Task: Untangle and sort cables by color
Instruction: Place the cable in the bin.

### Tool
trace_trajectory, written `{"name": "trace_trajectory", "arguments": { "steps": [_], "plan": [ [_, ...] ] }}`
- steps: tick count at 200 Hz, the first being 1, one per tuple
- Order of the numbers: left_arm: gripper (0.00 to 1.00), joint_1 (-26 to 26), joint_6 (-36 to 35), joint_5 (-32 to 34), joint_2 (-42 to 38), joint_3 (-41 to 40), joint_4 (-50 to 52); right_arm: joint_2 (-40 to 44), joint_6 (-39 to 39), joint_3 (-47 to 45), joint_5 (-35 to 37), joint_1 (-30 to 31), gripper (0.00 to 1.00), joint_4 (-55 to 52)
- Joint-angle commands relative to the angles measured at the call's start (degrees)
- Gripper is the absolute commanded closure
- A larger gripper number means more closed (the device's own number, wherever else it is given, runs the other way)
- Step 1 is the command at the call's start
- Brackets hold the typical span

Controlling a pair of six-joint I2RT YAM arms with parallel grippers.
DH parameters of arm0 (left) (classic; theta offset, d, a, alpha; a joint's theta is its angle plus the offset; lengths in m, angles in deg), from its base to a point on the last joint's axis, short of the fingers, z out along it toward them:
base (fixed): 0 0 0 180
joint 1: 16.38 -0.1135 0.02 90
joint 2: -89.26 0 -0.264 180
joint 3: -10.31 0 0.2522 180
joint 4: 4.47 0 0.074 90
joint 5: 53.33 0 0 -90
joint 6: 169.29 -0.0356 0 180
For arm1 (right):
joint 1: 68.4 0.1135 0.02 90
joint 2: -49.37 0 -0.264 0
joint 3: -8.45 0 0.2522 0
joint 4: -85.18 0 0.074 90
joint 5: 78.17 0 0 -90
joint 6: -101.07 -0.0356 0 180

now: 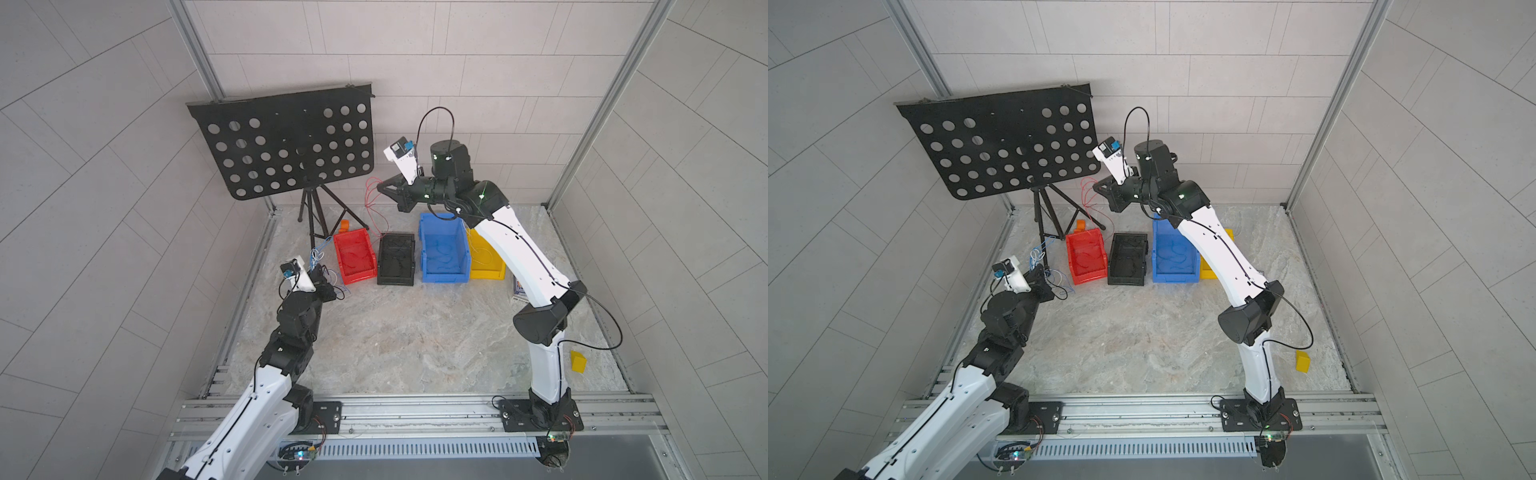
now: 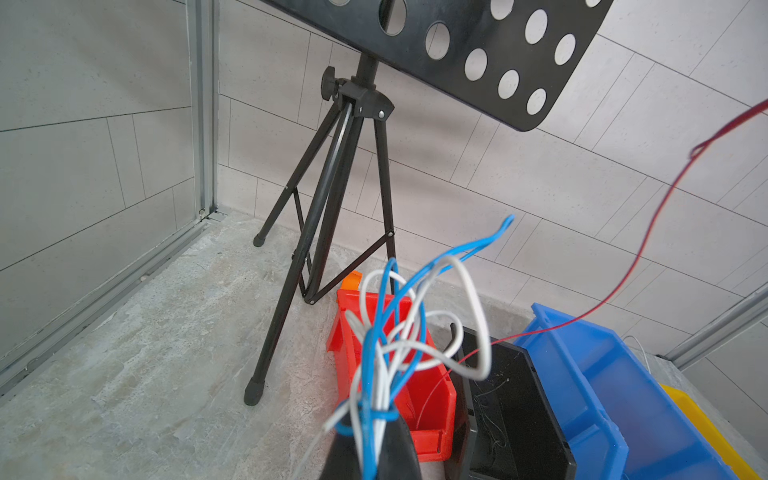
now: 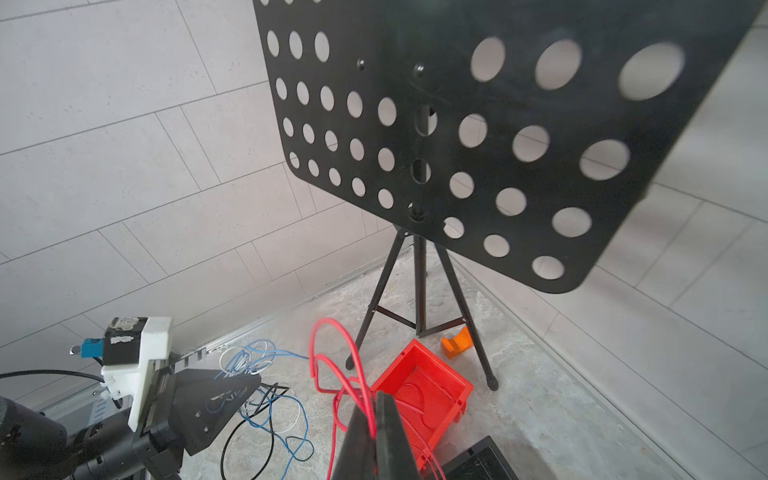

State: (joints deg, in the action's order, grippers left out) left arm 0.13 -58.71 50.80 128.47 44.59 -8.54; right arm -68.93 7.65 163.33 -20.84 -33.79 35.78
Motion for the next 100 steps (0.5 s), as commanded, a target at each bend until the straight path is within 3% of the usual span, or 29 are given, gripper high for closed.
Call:
{"name": "trace_trajectory", "arguments": {
  "steps": [1, 44, 100],
  "plan": [
    [1.0, -0.34, -0.54, -0.14, 0.17, -0.56, -2.39, -5.71, -0.13, 0.45, -1.97, 0.79, 1.0, 2.32],
    [1.0, -0.38, -0.73, 0.11, -0.53, -1.18, -2.61, -18.04, 1.92, 8.46, 0.7, 2.3, 1.0, -1.66],
    [1.0, -0.43, -0.56, -0.1, -0.88, -1.84, -3.08, -26.06, 2.55, 8.66, 5.34, 2.3, 1.0, -1.09]
  ]
}}
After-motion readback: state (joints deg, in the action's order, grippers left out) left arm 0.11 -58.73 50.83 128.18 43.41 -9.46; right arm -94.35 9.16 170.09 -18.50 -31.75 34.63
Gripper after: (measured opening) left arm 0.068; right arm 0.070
